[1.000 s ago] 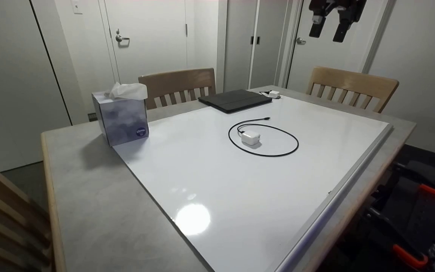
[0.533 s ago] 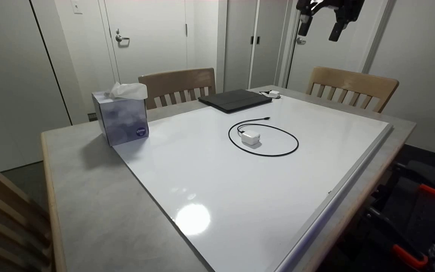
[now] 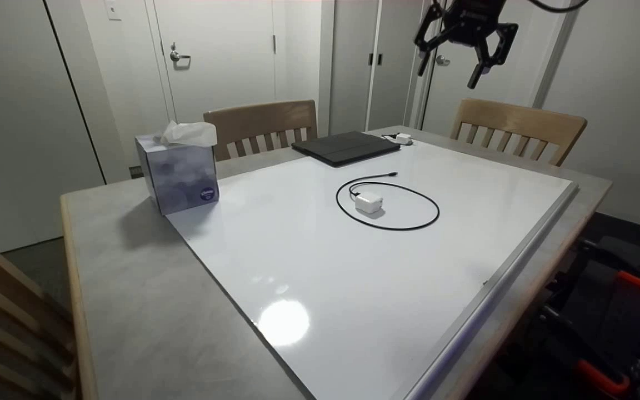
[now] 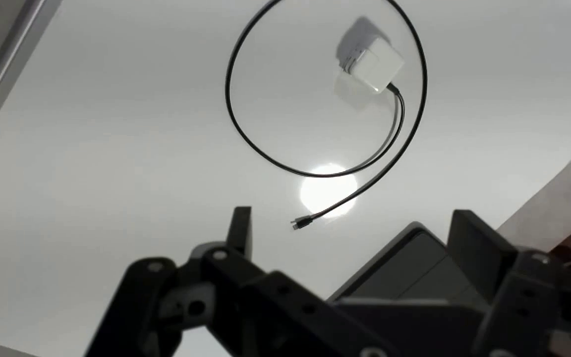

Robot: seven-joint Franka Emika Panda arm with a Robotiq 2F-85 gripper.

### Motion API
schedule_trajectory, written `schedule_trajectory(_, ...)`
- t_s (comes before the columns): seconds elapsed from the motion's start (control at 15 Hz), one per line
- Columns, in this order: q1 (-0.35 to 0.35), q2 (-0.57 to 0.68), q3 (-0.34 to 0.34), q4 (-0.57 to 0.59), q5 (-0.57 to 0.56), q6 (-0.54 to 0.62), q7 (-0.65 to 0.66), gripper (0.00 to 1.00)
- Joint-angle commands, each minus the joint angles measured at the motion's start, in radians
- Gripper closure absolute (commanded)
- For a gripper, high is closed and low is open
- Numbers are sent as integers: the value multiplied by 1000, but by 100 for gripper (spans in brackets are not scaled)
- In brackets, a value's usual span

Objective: Straighten out the charger on the table

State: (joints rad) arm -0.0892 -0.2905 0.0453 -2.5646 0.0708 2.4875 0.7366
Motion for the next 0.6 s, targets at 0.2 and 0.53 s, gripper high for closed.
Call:
schedule_trajectory(0.2, -33, 235, -41, 158, 46, 25, 225, 0)
schedule_trajectory(0.53, -10, 419, -83, 308, 122, -19, 244, 0)
